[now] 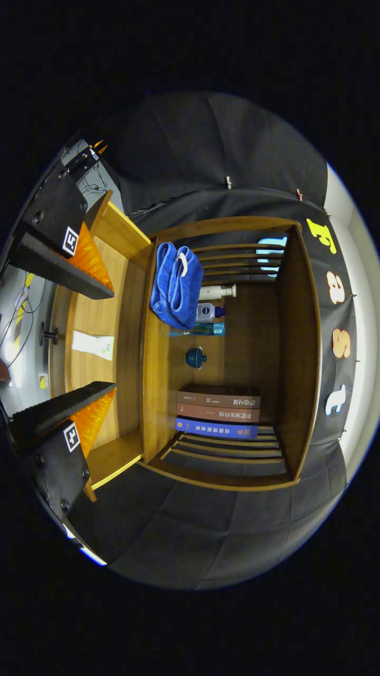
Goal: Pull open the drawer, take out the items inside it, and place them on the countertop above the cabinet.
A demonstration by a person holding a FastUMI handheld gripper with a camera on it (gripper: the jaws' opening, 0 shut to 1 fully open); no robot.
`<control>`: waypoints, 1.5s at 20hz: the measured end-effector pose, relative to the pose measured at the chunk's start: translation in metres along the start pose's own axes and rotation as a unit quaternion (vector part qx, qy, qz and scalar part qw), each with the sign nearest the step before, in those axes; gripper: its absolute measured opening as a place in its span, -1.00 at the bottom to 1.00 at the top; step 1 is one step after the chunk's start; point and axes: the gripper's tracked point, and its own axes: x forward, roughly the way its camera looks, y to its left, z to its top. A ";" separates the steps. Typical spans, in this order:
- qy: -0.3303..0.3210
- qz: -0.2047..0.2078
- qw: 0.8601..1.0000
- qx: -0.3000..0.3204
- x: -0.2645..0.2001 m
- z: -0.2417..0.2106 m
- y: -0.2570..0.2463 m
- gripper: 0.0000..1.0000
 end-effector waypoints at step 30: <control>0.440 -0.024 0.897 0.015 0.166 -0.163 -0.017 0.48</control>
